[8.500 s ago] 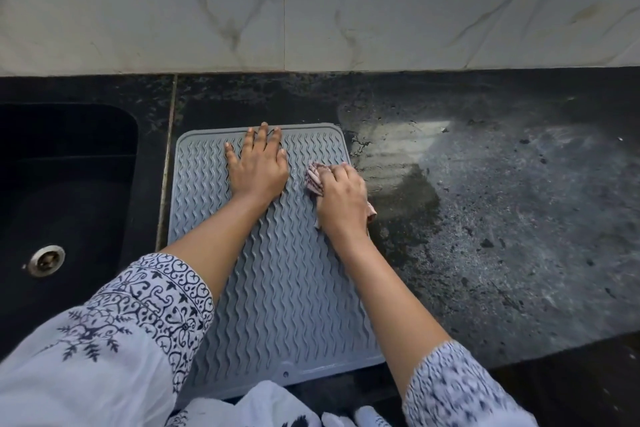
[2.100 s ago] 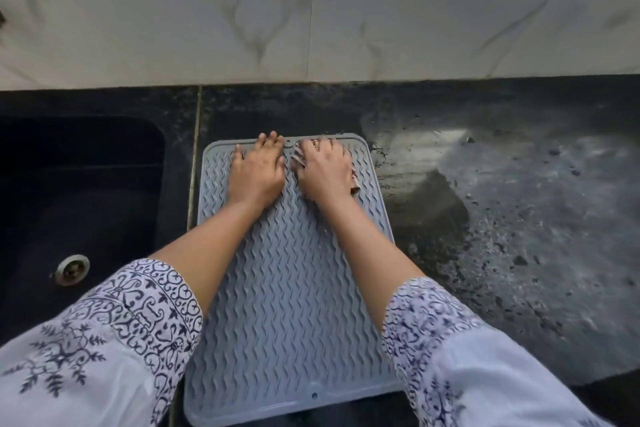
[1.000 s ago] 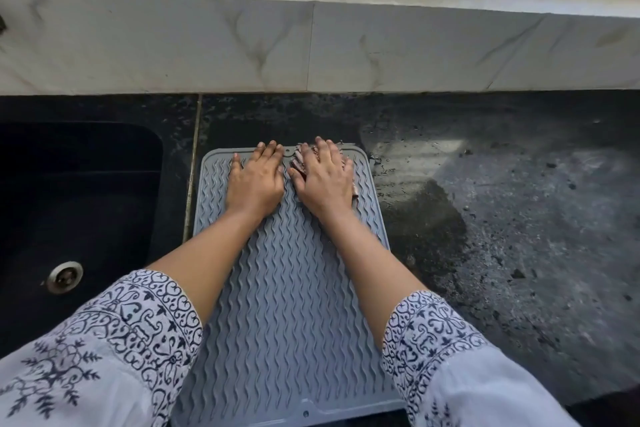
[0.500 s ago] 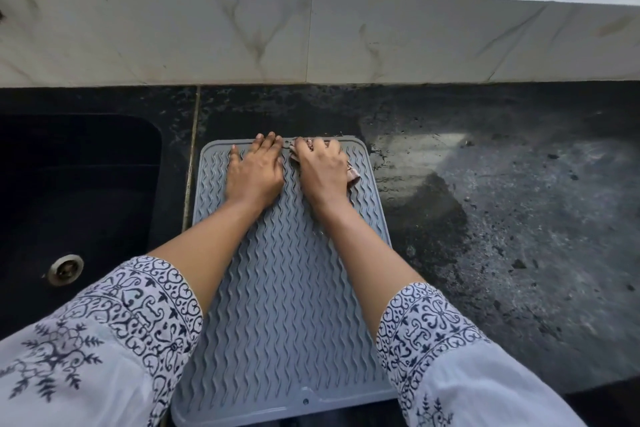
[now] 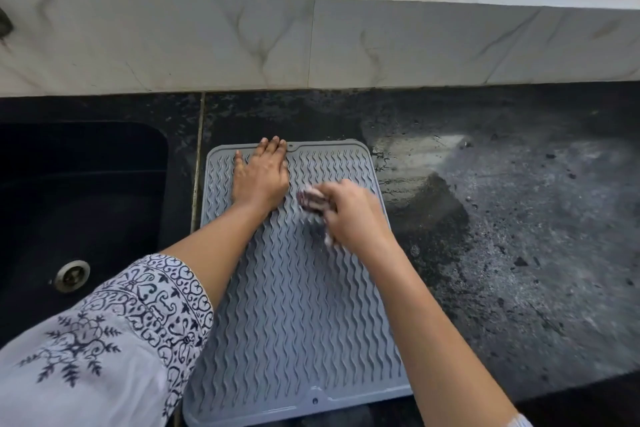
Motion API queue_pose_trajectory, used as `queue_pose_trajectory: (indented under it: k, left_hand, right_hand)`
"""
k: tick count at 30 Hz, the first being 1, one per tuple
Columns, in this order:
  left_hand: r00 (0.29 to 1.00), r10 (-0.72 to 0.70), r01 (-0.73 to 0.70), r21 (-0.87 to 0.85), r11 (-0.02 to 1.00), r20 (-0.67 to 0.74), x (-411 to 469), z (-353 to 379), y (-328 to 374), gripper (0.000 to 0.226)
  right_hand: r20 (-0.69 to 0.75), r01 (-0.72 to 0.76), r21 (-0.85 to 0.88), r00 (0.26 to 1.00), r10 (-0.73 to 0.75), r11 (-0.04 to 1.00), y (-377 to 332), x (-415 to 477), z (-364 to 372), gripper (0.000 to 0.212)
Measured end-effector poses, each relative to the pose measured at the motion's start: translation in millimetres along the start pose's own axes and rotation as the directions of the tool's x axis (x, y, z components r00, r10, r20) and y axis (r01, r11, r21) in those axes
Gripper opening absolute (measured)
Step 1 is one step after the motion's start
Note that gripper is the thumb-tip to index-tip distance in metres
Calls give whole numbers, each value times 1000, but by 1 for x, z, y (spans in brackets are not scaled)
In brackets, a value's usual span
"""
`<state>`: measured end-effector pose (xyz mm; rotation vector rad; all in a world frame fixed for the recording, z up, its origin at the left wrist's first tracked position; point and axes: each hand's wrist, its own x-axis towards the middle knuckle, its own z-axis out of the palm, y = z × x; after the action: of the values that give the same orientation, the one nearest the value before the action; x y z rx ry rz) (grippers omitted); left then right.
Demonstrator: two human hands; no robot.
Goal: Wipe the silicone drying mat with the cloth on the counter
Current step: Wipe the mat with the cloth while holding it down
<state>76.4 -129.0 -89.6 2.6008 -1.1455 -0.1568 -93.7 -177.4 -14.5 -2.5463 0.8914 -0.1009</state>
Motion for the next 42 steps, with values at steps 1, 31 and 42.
queue_pose_trajectory:
  k: [1,31,42]
  left_hand:
    - [1000,-1,1,2,1000,-4,0,0,0,51]
    - [999,2,-6,-99,995,-42,3,0,-3,49]
    - [999,12,-14,-48,999,-32,2,-1,-1,50]
  right_hand:
    - [-41,-45,13,998,45,999,-1,20,6,31]
    - [-345,-2,-203,936,-70,979,8,56,56,13]
    - [-221,-26,62,974,39,998,0,12,18,29]
